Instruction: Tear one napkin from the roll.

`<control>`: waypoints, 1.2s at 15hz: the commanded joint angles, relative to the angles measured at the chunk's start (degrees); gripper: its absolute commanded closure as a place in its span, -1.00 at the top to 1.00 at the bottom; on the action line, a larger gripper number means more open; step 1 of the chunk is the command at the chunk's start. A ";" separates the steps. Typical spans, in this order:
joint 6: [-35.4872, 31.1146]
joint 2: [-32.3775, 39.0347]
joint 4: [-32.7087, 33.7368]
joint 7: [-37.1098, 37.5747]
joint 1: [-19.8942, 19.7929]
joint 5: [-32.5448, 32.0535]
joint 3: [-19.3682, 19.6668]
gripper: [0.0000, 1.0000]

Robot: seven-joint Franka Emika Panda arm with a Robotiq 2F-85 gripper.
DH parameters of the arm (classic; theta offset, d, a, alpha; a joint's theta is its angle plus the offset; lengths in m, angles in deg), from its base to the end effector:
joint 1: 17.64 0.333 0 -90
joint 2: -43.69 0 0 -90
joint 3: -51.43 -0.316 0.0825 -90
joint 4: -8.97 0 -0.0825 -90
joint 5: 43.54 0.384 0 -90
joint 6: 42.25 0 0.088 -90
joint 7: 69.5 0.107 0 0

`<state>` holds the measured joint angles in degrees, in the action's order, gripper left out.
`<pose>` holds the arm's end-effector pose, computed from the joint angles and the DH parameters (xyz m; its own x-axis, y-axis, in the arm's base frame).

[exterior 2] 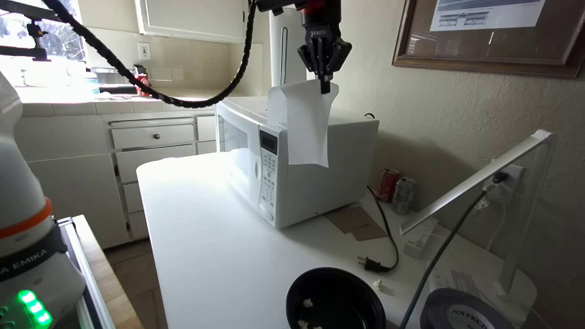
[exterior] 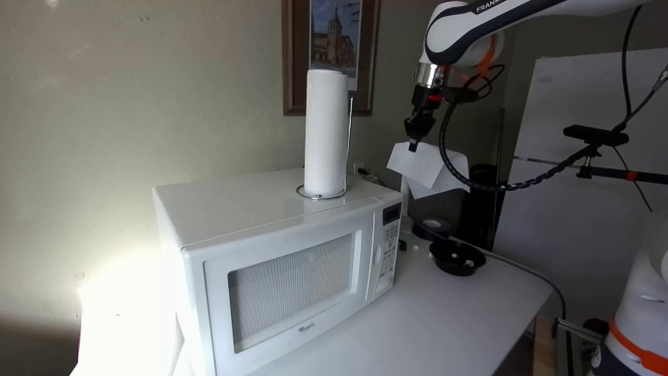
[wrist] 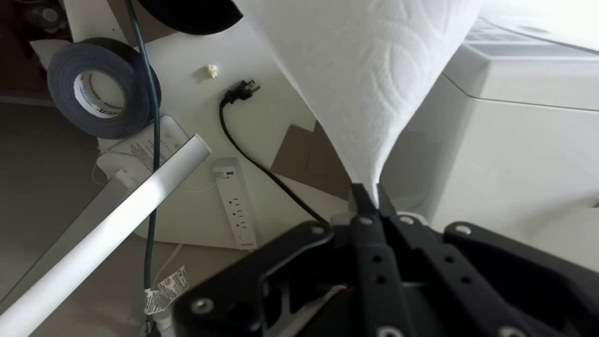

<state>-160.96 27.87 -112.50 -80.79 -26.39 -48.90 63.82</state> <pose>0.4584 -0.1917 0.5476 0.9699 -0.1235 0.2098 -0.1417 -0.9871 0.0739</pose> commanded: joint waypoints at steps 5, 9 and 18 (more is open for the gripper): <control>-0.01 -4.15 -5.14 -2.84 -0.48 6.13 2.87 -0.43; -0.01 -3.91 -5.55 -2.61 -0.60 6.28 3.12 0.06; 1.63 -4.10 -4.78 -2.23 -0.29 7.31 2.98 1.00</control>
<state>-160.96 24.98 -117.01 -82.35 -26.61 -43.76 66.92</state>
